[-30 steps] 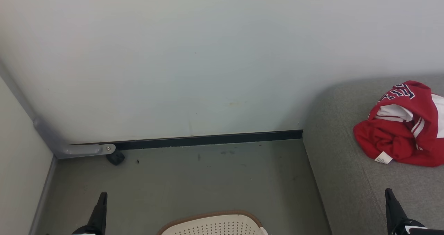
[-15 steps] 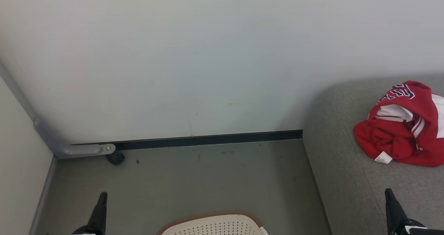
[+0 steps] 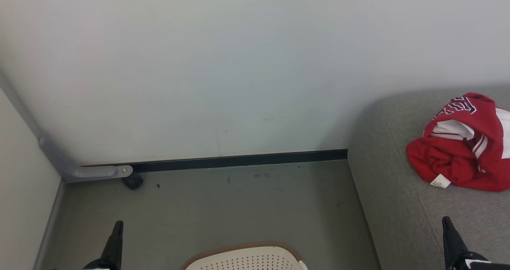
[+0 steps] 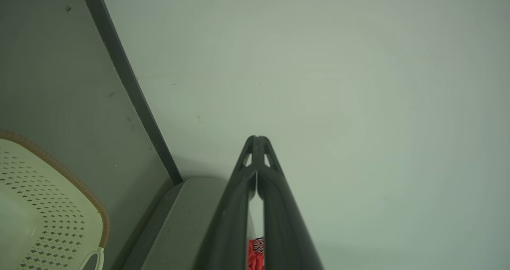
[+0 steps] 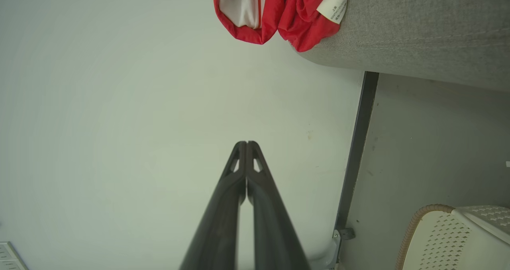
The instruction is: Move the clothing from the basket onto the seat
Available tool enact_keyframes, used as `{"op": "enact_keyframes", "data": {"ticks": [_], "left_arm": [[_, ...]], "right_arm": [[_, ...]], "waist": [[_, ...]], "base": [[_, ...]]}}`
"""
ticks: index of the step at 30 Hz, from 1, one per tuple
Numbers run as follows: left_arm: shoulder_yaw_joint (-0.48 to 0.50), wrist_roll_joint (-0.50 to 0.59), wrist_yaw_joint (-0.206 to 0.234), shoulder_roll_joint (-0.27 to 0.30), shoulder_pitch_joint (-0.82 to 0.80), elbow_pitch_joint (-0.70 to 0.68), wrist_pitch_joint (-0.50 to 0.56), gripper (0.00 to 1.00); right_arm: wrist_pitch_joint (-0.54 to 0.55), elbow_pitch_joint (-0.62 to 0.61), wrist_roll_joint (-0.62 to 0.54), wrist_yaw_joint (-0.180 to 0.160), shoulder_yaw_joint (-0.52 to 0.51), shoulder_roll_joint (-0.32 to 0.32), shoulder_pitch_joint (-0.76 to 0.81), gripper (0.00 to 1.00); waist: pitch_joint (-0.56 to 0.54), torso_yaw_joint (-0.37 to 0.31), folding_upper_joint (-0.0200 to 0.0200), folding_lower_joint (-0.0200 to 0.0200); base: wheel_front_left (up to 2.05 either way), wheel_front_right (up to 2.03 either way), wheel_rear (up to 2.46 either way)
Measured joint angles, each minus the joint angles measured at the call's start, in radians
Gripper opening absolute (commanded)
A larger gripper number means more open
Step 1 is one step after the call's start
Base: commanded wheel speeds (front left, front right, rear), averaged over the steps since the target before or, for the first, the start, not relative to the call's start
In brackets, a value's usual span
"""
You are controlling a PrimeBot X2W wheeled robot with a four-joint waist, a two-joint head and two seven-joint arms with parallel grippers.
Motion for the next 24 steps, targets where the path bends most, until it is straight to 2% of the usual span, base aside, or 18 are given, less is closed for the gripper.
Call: {"op": "enact_keyframes", "data": {"ticks": [24], "left_arm": [[0.000, 0.000, 0.000, 0.000, 0.000, 0.000, 0.000, 0.00]], "right_arm": [[0.000, 0.000, 0.000, 0.000, 0.000, 0.000, 0.000, 0.00]], "waist": [[0.000, 0.000, 0.0000, 0.0000]], "base": [[0.00, 0.00, 0.00]]}}
